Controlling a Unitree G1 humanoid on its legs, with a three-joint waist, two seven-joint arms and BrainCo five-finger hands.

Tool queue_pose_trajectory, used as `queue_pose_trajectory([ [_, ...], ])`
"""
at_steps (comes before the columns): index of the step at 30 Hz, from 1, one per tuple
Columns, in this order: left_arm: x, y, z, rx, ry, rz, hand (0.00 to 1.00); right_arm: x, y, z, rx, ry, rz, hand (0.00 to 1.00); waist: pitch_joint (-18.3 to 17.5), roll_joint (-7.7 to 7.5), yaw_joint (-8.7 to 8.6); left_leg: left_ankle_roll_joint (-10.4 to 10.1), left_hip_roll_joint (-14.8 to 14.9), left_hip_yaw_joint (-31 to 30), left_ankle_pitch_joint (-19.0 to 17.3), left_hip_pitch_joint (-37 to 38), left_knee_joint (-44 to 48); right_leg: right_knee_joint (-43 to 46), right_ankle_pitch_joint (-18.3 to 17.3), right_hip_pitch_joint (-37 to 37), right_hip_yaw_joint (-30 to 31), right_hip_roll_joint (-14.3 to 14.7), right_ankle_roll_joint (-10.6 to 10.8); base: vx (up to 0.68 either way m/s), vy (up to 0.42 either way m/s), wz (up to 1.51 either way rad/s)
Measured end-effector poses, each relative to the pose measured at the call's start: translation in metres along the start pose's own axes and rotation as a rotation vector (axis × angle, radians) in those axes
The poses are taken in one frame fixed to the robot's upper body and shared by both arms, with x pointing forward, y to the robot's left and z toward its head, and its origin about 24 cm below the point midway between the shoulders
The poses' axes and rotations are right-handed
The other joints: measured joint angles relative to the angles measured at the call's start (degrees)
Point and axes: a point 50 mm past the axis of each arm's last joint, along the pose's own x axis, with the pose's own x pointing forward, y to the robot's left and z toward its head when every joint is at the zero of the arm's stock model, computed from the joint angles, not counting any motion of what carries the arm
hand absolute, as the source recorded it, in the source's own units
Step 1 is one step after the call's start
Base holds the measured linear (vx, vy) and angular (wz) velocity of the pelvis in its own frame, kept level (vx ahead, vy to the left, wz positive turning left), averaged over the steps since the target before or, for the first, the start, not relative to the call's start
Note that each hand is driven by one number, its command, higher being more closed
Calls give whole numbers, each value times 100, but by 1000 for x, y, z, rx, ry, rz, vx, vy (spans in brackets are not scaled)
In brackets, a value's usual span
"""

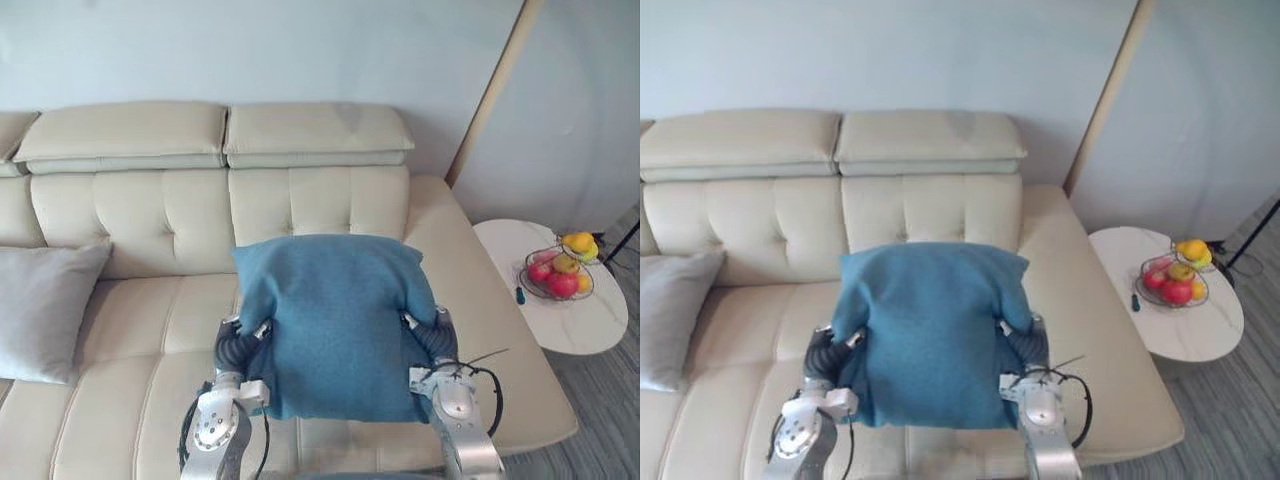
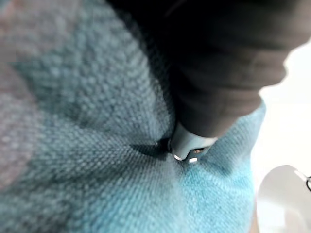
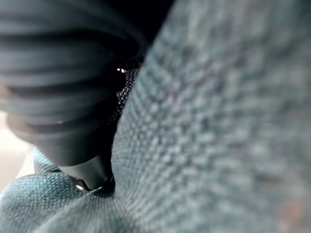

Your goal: Pick up cushions and gather them together orderly.

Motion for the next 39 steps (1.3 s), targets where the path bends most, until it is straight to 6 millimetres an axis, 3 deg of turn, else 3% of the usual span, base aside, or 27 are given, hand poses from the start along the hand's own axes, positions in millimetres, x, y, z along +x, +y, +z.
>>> queue_pose_trajectory([
  [3, 22, -7, 23, -6, -106, 9, 100, 20, 8, 28, 10, -109, -12, 100, 205, -2, 39, 35, 26, -13, 61, -591, 210, 81, 116, -513, -10, 5, 9, -170, -18, 2],
  [8, 72, -29, 79, -17, -319, 37, 100, 60, 20, 86, 28, -298, -66, 100, 439, 65, 168, 71, 63, -79, 258, -1767, 533, 435, 248, -1672, -53, 3, 31, -154, -14, 7],
  [11, 107, -55, 137, 25, -494, -3, 100, 86, 10, 140, 56, -446, -164, 100, 732, 88, 241, 49, 20, -328, 552, -2318, 426, 585, 300, -2220, -225, -42, 24, -147, -38, 31],
  [12, 113, -60, 148, 34, -525, -10, 100, 91, 9, 150, 67, -469, -181, 100, 772, 81, 244, 47, 10, -339, 634, -2403, 343, 596, 318, -2328, -241, -46, 25, -139, -39, 28],
  [14, 131, -78, 196, 68, -644, -21, 100, 108, 3, 192, 92, -557, -245, 100, 983, 83, 235, 24, -46, -412, 1003, -2665, -53, 611, 418, -2734, -312, -65, -5, -112, -38, 24],
  [18, 144, -95, 258, 101, -771, 1, 100, 119, -1, 244, 140, -651, -321, 100, 1354, 112, 221, -38, -46, -545, 1473, -2938, -612, 463, 605, -3141, -416, -38, -69, -48, -24, 14],
  [19, 148, -99, 269, 104, -781, 9, 0, 122, -4, 254, 142, -665, -339, 0, 1428, 117, 187, -61, -50, -582, 1596, -3000, -776, 420, 641, -3245, -461, -30, -78, -27, -36, 14],
  [20, 151, -103, 280, 105, -789, 18, 0, 124, -5, 264, 148, -674, -360, 0, 1522, 141, 157, -79, -57, -631, 1729, -3080, -957, 416, 655, -3372, -512, -19, -95, -17, -33, 13],
  [25, 157, -107, 299, 86, -782, 48, 0, 133, -19, 287, 157, -655, -428, 0, 1789, 149, 128, -143, 5, -640, 1931, -3411, -1229, 339, 716, -3752, -582, 47, -135, -1, -28, 4],
  [29, 167, -110, 282, 43, -680, 60, 0, 139, -19, 285, 151, -607, -413, 0, 1815, 159, 134, -173, 78, -641, 1952, -3769, -1229, 335, 735, -4097, -628, 83, -156, 0, 0, 0],
  [33, 174, -112, 265, -1, -595, 64, 0, 144, -18, 280, 141, -567, -392, 0, 2140, 136, 131, -201, 137, -637, 1969, -3819, -1226, 346, 735, -4141, -646, 127, -156, 0, 0, 0],
  [39, 174, -102, 240, -16, -560, 58, 0, 146, -19, 269, 122, -543, -376, 0, 2143, 135, 98, -202, 182, -628, 1969, -3803, -1223, 459, 737, -4180, -668, 159, -164, -3, 2, -1],
])
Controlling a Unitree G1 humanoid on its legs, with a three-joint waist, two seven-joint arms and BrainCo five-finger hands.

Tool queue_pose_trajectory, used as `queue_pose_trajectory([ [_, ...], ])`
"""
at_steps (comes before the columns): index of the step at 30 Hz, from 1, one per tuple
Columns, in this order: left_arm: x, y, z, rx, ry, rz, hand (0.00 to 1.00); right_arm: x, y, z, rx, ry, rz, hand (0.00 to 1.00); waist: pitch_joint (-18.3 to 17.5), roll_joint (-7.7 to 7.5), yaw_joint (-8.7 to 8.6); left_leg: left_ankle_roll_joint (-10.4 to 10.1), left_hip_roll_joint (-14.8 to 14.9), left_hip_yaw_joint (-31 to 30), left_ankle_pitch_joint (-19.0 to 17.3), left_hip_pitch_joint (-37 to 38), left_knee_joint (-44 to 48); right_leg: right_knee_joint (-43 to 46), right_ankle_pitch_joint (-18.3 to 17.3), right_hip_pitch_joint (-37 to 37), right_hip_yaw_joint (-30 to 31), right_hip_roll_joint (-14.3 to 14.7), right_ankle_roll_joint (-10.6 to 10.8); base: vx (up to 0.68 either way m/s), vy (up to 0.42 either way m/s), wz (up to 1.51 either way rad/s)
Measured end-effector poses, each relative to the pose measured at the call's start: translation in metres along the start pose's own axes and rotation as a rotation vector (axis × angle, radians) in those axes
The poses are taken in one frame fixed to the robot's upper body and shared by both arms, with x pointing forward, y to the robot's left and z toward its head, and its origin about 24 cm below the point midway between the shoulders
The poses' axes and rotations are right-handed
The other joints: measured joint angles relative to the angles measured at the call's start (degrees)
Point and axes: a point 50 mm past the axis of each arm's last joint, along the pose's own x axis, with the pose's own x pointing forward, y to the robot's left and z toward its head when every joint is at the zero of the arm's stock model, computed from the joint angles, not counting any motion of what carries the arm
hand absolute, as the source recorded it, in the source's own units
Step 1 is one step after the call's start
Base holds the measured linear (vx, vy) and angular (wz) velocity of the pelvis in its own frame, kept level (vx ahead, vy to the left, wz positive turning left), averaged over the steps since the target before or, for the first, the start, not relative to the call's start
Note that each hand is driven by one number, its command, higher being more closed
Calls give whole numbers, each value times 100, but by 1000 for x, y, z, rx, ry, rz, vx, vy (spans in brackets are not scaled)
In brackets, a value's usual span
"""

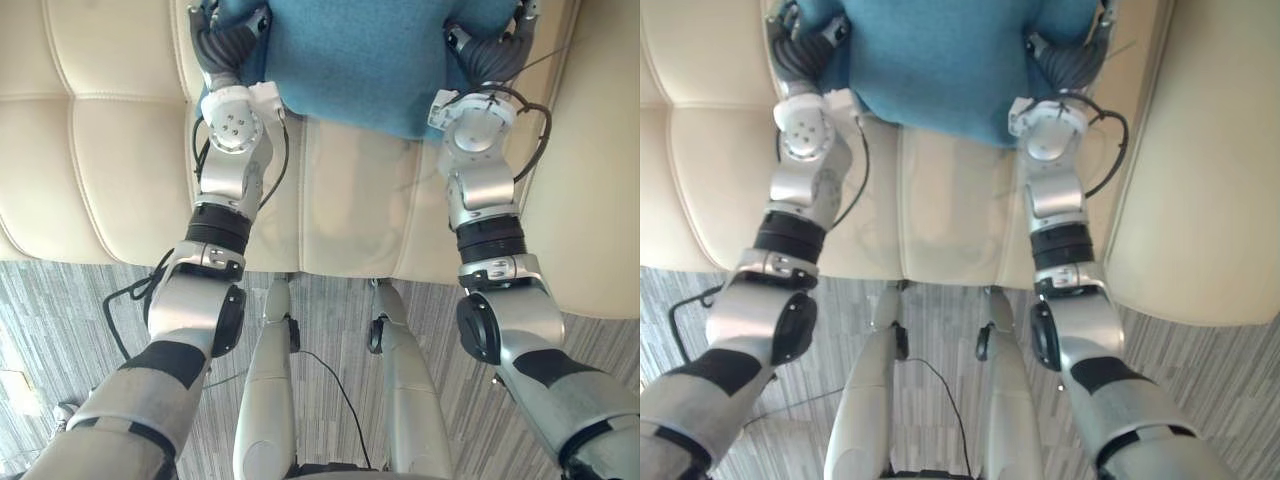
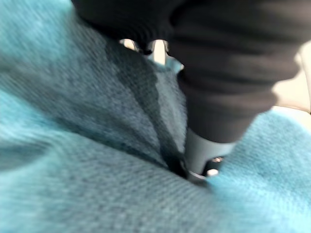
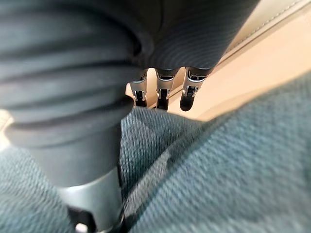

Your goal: Pick up cushions and gather them together orderly.

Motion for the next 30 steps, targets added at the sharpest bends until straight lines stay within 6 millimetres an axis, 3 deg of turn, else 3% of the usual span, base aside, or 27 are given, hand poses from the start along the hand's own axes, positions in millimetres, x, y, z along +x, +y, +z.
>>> queue_pose_trajectory([
  [5, -20, 17, -31, 18, 72, -9, 0, -21, -22, -39, -31, 68, 5, 0, -1, -2, 24, -1, -25, -18, -2, 361, 0, 185, -162, 300, -21, -29, -23, -12, -2, 5],
  [9, -29, 36, -42, 15, 97, -14, 0, -33, -43, -60, -30, 107, 20, 0, -7, -9, 40, -2, -41, -45, -3, 663, -20, 434, -326, 508, -71, -50, -31, -2, -17, 10],
  [13, -39, 70, -45, 34, 87, -24, 0, -52, -71, -80, -52, 136, 58, 0, -8, -12, 35, 2, -87, -97, 1, 1122, -117, 707, -541, 839, -132, -106, -32, 10, -20, 14],
  [17, -66, 106, -63, 67, 125, -34, 0, -80, -105, -102, -52, 199, 66, 0, -122, -22, 41, 44, -143, -174, -31, 1610, -197, 934, -786, 1248, -227, -197, -23, 38, -30, 18],
  [19, -89, 124, -84, 83, 210, -7, 0, -99, -118, -119, -66, 268, 79, 0, -130, -17, 29, 94, -186, -174, -72, 1902, -196, 994, -884, 1530, -252, -241, -5, 55, -26, 12],
  [21, -132, 143, -113, 77, 344, 32, 0, -132, -131, -137, -64, 362, 105, 0, -178, -27, 24, 150, -221, -165, -203, 2330, -185, 1000, -1010, 1973, -294, -284, 33, 73, -20, 10],
  [22, -145, 148, -121, 78, 386, 42, 0, -142, -134, -142, -67, 391, 107, 0, -243, -33, 23, 183, -227, -164, -260, 2403, -182, 999, -1043, 2060, -304, -291, 27, 85, -7, 10],
  [24, -203, 168, -148, 90, 575, 89, 0, -189, -148, -166, -92, 546, 118, 0, -693, -89, 4, 192, -254, -157, -395, 2711, -177, 980, -1166, 2379, -309, -303, 65, 137, -7, 4],
  [30, -318, 207, -181, 171, 957, 167, 0, -286, -177, -208, -180, 903, 164, 0, -1650, -126, -71, 141, -241, -5, -814, 3517, 10, 545, -1281, 3402, -288, -290, 102, 130, 16, -9],
])
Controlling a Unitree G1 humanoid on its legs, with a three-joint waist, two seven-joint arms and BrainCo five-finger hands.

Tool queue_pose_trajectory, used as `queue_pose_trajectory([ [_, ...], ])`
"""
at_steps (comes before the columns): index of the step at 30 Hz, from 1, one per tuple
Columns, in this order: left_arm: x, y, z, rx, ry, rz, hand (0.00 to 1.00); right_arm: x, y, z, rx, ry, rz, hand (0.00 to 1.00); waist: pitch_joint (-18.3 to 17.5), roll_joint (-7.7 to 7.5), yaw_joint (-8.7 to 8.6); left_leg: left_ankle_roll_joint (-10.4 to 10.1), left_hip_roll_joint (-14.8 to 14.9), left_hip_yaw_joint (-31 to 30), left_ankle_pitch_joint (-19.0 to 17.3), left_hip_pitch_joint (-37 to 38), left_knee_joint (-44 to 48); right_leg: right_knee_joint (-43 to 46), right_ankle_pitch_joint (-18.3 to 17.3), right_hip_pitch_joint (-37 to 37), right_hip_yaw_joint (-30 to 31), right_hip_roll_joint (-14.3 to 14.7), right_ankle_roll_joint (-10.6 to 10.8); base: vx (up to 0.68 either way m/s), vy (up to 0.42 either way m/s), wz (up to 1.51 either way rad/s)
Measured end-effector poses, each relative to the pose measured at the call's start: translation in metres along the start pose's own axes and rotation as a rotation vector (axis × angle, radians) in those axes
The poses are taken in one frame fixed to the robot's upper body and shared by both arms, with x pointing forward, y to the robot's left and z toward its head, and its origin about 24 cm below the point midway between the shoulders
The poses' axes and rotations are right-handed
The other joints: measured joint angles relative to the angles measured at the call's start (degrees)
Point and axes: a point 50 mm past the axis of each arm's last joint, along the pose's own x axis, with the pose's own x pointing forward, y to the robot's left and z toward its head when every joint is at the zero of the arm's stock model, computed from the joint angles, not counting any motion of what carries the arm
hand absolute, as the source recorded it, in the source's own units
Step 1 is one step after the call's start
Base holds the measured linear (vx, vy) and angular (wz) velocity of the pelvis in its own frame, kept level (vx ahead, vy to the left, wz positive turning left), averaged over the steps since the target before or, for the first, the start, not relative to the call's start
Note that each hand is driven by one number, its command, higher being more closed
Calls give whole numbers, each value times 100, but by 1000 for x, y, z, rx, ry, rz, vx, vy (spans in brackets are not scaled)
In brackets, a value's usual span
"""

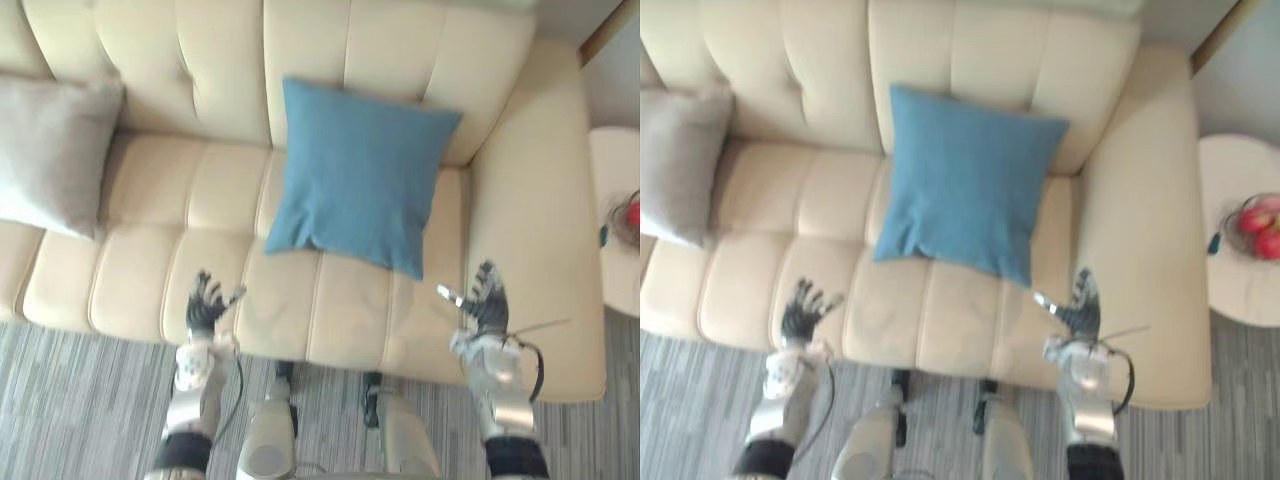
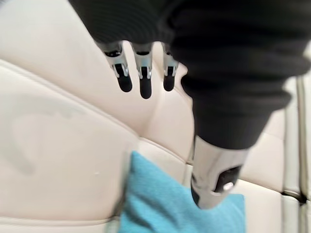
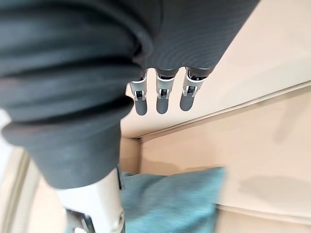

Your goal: Pick up cushions and gather them together orderly.

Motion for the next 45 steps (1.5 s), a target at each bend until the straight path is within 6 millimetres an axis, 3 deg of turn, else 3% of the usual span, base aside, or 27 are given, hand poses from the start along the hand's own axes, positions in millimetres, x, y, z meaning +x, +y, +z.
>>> queue_pose_trajectory([
  [2, -10, 8, -35, 20, 145, 22, 0, -10, 0, -37, -38, 152, 16, 0, -297, 8, -29, -17, 35, 25, -90, 254, -9, -211, 9, 328, -3, 17, 13, 91, 10, -6],
  [6, -24, 19, -75, 84, 328, 49, 0, -24, 3, -79, -71, 335, 32, 0, -539, 10, -44, -33, 77, 68, -133, 573, -104, -518, 81, 720, 2, 73, 39, 55, 5, -6],
  [9, -45, 29, -109, 131, 496, 81, 0, -42, -8, -114, -70, 508, -7, 0, -723, 71, -49, -34, 76, 157, -132, 905, -298, -834, 202, 1085, 47, 99, 63, 73, 19, -11],
  [15, -54, 41, -119, 170, 561, 112, 0, -65, -21, -146, -43, 691, -68, 0, -804, 86, -78, -35, 31, 198, -128, 1214, -498, -1083, 281, 1395, 96, 118, 88, 40, 16, -3],
  [16, -65, 70, -128, 262, 656, 149, 0, -56, -35, -148, -68, 762, -102, 0, -607, 13, -358, 46, -181, 59, -356, 1523, -498, -1173, 133, 1704, 152, -23, 194, 14, 7, -4],
  [26, -66, 67, -129, 257, 657, 153, 0, -57, -28, -150, -75, 765, -77, 0, -569, -38, -351, 46, -180, 66, -355, 1530, -497, -1162, 135, 1708, 149, -25, 195, 0, 0, 0],
  [30, -64, 65, -128, 249, 648, 174, 0, -59, -11, -150, -85, 764, -30, 0, -459, -85, -334, 47, -178, 222, -356, 1621, -495, -1075, 141, 1697, 200, -43, 201, -7, 3, -12],
  [34, -53, 59, -120, 232, 605, 183, 0, -43, 10, -133, -114, 677, 30, 0, -173, -130, -207, 92, -142, 750, -577, 1569, -97, -683, 200, 1376, 531, -44, 212, -84, 24, -61],
  [36, -49, 57, -117, 224, 592, 187, 0, -38, 21, -128, -129, 654, 68, 0, -140, -144, -148, 132, -65, 1033, -760, 1301, 309, -480, 346, 1062, 615, -37, 245, -127, 3, -82],
  [38, -38, 47, -107, 213, 541, 177, 0, -32, 31, -121, -135, 627, 95, 0, -24, -37, -112, 223, 153, 1293, -871, 910, 726, -364, 640, 755, 413, 13, 271, -185, 17, -57],
  [39, -35, 44, -105, 205, 528, 172, 0, -31, 32, -119, -136, 616, 99, 0, 8, -24, -89, 232, 171, 1319, -875, 854, 814, 236, 398, 580, 216, -71, 172, -178, 7, -26],
  [40, -32, 38, -102, 197, 514, 163, 0, -31, 31, -118, -141, 606, 96, 0, 7, -40, -91, 249, 186, 1310, -886, 806, 934, 1470, -83, 402, 46, -275, 101, -109, -21, 2],
  [42, -30, 36, -101, 192, 505, 159, 0, -35, 32, -121, -149, 617, 104, 0, -46, -101, -71, 246, 182, 1222, -884, 799, 1126, 2742, -305, 613, 16, -628, 206, -47, -82, 18],
  [44, -28, 39, -97, 191, 485, 168, 0, -39, 40, -124, -145, 628, 123, 0, -224, -383, -6, 246, 177, 1217, -883, 416, 1583, 2888, -244, 1069, 177, -956, 357, -93, -243, 12],
  [45, -27, 40, -95, 182, 481, 176, 0, -38, 42, -122, -146, 624, 127, 0, -252, -416, 11, 243, 239, 1210, -881, 252, 1767, 2431, -472, 1296, 231, -867, 665, -210, -342, -11],
])
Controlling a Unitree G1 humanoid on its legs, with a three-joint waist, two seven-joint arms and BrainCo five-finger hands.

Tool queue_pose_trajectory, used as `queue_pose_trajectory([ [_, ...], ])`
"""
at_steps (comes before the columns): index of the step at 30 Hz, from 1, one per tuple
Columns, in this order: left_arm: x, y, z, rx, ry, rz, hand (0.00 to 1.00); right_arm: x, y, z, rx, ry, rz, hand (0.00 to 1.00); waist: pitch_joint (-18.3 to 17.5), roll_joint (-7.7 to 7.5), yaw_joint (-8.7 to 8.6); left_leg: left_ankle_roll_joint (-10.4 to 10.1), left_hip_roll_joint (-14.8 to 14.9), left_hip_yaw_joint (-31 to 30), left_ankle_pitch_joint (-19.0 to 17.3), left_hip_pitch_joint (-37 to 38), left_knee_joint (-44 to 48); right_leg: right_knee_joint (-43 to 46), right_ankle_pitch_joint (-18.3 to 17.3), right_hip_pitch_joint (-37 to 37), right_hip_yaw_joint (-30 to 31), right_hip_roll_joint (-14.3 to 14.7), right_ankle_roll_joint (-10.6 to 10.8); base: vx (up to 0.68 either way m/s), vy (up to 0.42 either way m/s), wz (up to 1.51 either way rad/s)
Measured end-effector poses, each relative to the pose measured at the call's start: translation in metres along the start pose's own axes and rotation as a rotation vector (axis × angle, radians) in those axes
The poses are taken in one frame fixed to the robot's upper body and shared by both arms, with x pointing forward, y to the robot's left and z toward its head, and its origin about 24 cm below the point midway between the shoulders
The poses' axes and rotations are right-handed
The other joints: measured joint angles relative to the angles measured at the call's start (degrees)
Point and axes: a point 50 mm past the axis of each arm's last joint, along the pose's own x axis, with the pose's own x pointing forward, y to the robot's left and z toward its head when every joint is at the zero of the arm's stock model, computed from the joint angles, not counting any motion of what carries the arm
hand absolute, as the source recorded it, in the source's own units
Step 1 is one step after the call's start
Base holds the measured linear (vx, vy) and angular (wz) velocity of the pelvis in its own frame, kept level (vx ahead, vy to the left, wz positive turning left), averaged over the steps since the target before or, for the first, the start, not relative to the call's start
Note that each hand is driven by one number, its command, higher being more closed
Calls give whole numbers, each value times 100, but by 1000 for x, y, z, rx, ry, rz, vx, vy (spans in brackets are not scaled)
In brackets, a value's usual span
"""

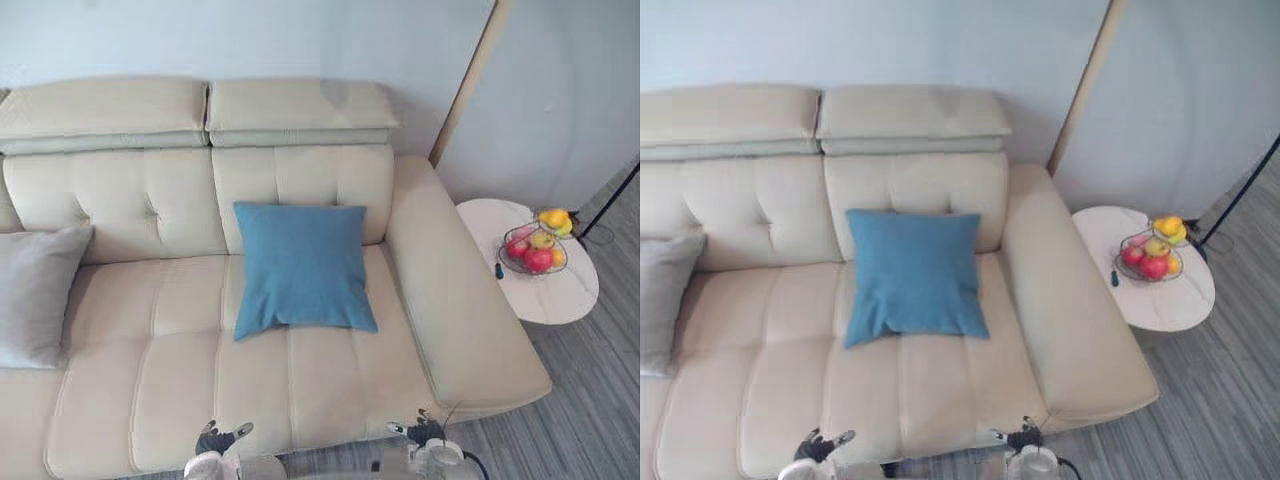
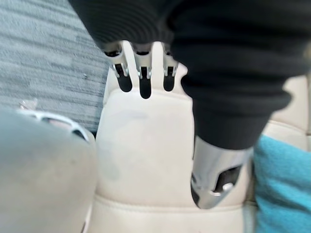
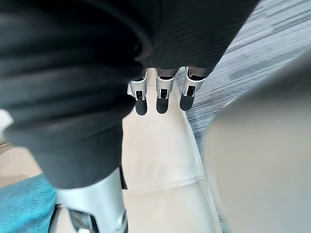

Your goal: Pick up cushions and gather them together orderly.

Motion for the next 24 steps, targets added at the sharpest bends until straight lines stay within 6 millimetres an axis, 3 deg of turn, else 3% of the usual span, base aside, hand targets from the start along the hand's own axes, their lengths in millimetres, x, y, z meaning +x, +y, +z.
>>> queue_pose_trajectory([
  [2, -2, -10, -3, -46, 18, -14, 0, 3, -2, 15, -12, -40, -8, 0, 28, 282, 133, -90, 305, 86, 129, -61, 104, -740, -196, 299, -97, 356, -51, -253, -252, -37],
  [3, -5, -19, -8, -57, 36, -37, 0, 6, -12, 22, -33, -59, -36, 0, -38, 488, 160, -216, 438, 107, 377, -124, -153, -1423, -353, 493, -293, 531, -77, -257, -202, -27],
  [5, -5, -27, -8, -52, 35, -61, 0, 7, -17, 26, -38, -68, -54, 0, -31, 616, 149, -323, 501, 47, 601, -252, -359, -1860, -395, 543, -446, 652, -102, -284, -220, -1],
  [6, -6, -35, -7, -51, 38, -84, 0, 9, -27, 32, -55, -77, -86, 0, 116, 790, 132, -384, 558, 22, 999, -237, -731, -2202, -388, 600, -569, 790, -112, -315, -197, 9],
  [8, -7, -37, -9, -46, 44, -94, 0, 10, -31, 32, -59, -69, -101, 0, 179, 890, 65, -409, 549, -77, 1488, -221, -1092, -2191, -339, 564, -643, 876, -194, -278, -149, 32],
  [9, -6, -35, -8, -38, 40, -93, 0, 10, -31, 30, -52, -59, -106, 0, 215, 842, -53, -453, 465, -291, 1910, -235, -1364, -2214, -264, 502, -798, 815, -322, -243, -135, 35],
  [10, -5, -35, -3, -58, 23, -88, 0, 10, -31, 29, -46, -56, -108, 0, 276, 745, -26, -467, 387, -410, 1572, -237, -953, -2218, -289, 493, -852, 727, -522, -252, -123, 5],
  [11, -5, -34, -2, -61, 20, -85, 0, 10, -30, 31, -45, -60, -109, 0, 279, 710, -11, -349, 304, -497, 1061, -233, -489, -2201, -335, 417, -832, 662, -621, -177, -51, -35],
  [12, -5, -34, -2, -61, 23, -84, 0, 10, -30, 32, -45, -66, -109, 0, 278, 706, -13, -323, 276, -567, 771, -228, -220, -2171, -341, 351, -823, 614, -632, -212, 46, -62],
  [14, -5, -33, -4, -64, 32, -82, 0, 9, -31, 30, -44, -66, -116, 0, 281, 705, -42, -366, 126, -798, -190, -164, 800, -2092, -246, 75, -665, 518, -598, -224, 145, -71],
  [15, -6, -32, -8, -63, 42, -79, 0, 8, -33, 24, -35, -49, -122, 0, 278, 701, -41, -386, 70, -892, -411, -78, 1005, -2097, -196, 32, -589, 516, -572, -205, 255, -55],
  [17, -7, -34, -14, -64, 65, -83, 0, 4, -38, 2, -43, 13, -134, 0, 192, 794, -100, -318, -37, -1040, -923, 387, 231, -2196, -73, -63, -448, 622, -380, -170, 256, -24],
  [20, -5, -16, -14, -56, 62, -39, 0, 0, -24, -16, -12, 79, -102, 0, 78, 413, -121, -145, -355, -895, -595, 357, -171, -2527, 288, -174, -257, 403, -324, -78, 172, -15],
  [24, -5, -16, -16, -57, 70, -37, 0, -2, -25, -24, 5, 103, -108, 0, -29, 392, -138, -13, -514, -759, -476, 527, -430, -2920, 557, 13, -188, 292, -310, -49, 124, -4],
])
